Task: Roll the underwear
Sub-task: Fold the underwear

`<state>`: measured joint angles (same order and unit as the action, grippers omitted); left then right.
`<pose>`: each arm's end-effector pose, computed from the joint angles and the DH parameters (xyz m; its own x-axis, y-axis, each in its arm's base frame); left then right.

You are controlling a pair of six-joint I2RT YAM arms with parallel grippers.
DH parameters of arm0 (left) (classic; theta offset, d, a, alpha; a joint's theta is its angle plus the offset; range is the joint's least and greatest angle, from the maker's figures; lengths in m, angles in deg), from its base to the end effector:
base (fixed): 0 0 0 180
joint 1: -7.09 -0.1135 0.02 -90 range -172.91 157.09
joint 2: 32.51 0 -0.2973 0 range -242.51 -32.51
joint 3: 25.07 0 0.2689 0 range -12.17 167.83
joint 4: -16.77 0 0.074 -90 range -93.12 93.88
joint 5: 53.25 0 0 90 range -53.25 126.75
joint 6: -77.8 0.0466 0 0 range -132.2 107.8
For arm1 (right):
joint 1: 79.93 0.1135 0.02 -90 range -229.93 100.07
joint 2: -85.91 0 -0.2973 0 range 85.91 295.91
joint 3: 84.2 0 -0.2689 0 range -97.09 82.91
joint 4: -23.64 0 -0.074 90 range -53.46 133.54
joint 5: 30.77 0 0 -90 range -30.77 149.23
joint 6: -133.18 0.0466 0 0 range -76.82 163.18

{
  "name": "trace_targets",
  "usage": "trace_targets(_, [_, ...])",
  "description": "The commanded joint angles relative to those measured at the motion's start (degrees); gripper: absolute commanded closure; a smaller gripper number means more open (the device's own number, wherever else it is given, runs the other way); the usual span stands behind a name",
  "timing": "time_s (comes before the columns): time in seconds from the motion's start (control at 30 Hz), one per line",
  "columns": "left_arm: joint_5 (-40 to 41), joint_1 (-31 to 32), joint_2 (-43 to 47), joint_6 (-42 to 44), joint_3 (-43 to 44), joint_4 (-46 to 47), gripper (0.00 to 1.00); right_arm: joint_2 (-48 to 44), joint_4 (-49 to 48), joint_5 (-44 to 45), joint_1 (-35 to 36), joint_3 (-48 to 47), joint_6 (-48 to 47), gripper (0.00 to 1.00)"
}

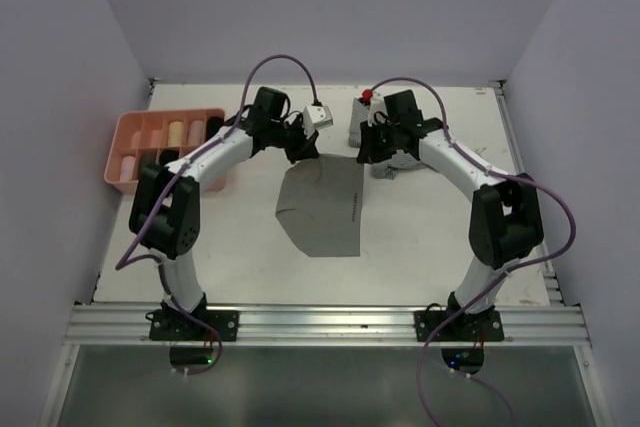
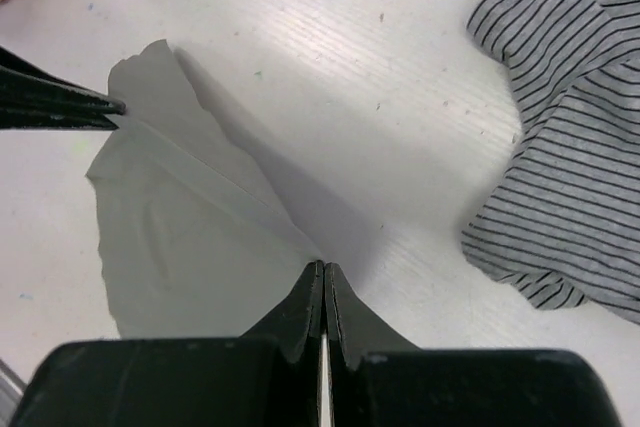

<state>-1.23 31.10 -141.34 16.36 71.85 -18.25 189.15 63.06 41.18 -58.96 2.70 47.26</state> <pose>0.4037 -0.2112 0.2585 -0.2493 0.5236 -0.8147 0.9379 0.3401 -0.0684 0.3959 0.1672 0.2655 -0.7464 -0.2136 -0.6302 -0.4760 0.8332 0.2814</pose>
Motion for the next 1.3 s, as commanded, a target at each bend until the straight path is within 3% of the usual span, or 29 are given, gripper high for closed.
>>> trace_targets(0.0, [-1.40, -0.19, 5.91, 0.01, -2.99, 0.16, 1.00, -5.50, 0.90, -3.49, 0.56, 3.38, -0.03, 1.00])
trace_targets(0.5, [-2.54, 0.33, 20.41, -1.92, -23.46, 1.48, 1.00, -12.80, -1.47, -5.33, 5.57, 14.63, 0.58, 1.00])
trace_targets(1.27, [-3.33, 1.92, 27.62, -0.70, -31.73, -3.09, 1.00, -17.28, -0.33, -5.07, 8.03, 22.02, -1.35, 1.00])
